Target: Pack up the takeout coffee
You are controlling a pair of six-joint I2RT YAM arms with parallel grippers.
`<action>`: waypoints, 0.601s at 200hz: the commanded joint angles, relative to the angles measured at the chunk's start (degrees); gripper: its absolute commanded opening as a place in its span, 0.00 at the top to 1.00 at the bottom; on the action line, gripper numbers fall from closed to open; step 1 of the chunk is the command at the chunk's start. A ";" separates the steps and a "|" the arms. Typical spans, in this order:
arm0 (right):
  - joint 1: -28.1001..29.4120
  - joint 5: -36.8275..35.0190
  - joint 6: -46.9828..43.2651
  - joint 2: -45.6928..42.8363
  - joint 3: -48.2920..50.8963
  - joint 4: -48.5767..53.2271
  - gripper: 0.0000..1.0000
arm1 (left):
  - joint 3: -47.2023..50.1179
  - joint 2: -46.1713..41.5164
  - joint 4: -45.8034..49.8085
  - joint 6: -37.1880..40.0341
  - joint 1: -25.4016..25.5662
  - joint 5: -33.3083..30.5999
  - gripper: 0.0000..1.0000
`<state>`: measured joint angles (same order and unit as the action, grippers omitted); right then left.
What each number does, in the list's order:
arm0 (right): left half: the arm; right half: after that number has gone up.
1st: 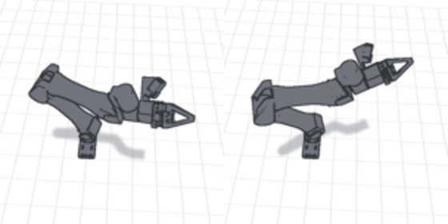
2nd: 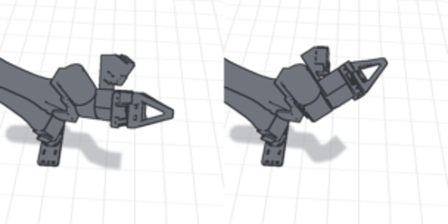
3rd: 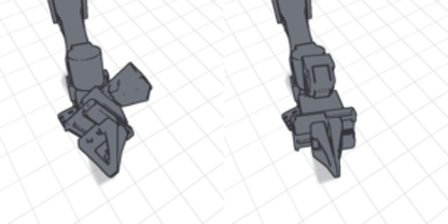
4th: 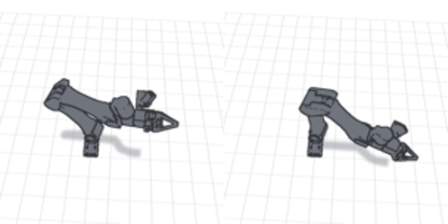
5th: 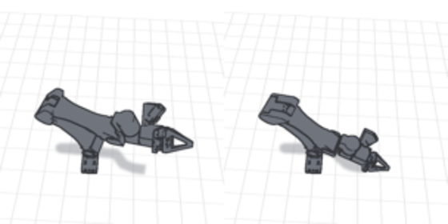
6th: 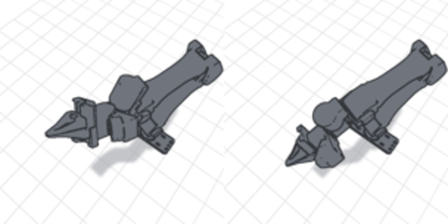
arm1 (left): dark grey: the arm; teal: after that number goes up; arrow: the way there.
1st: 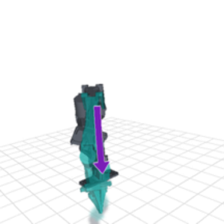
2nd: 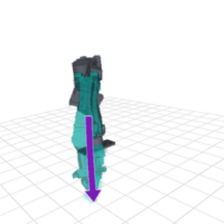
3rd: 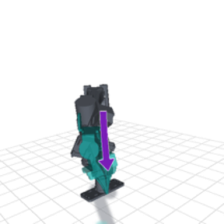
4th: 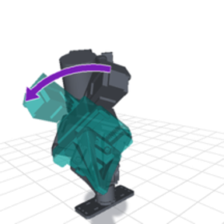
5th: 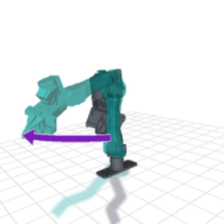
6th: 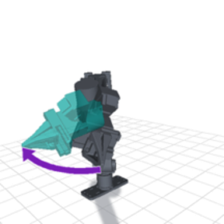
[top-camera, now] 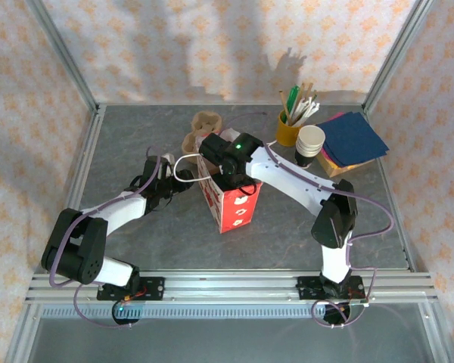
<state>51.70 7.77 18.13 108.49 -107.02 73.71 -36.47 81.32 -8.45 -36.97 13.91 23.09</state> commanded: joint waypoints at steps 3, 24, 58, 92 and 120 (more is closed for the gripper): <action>-0.30 -0.73 -0.59 0.41 -1.06 0.81 0.58 | 0.19 -1.16 -1.40 1.20 0.65 -1.43 0.54; -0.34 -0.98 -0.64 0.58 -1.41 1.14 0.58 | 0.08 -1.25 -1.31 1.16 0.64 -1.46 0.54; -0.36 -1.27 -0.50 0.81 -1.62 1.14 0.58 | 0.04 -1.16 -1.33 1.16 0.68 -1.60 0.54; -0.31 -1.27 -0.51 0.67 -1.96 1.20 0.58 | -0.49 -1.07 -1.16 1.29 0.70 -1.69 0.54; -0.33 -1.36 -0.64 0.59 -2.04 1.23 0.58 | -0.80 -1.07 -0.86 1.38 0.66 -1.79 0.54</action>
<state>51.68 7.73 17.98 108.71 -107.24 73.73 -36.47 81.32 -8.45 -36.97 13.91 23.00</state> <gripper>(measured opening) 0.596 0.457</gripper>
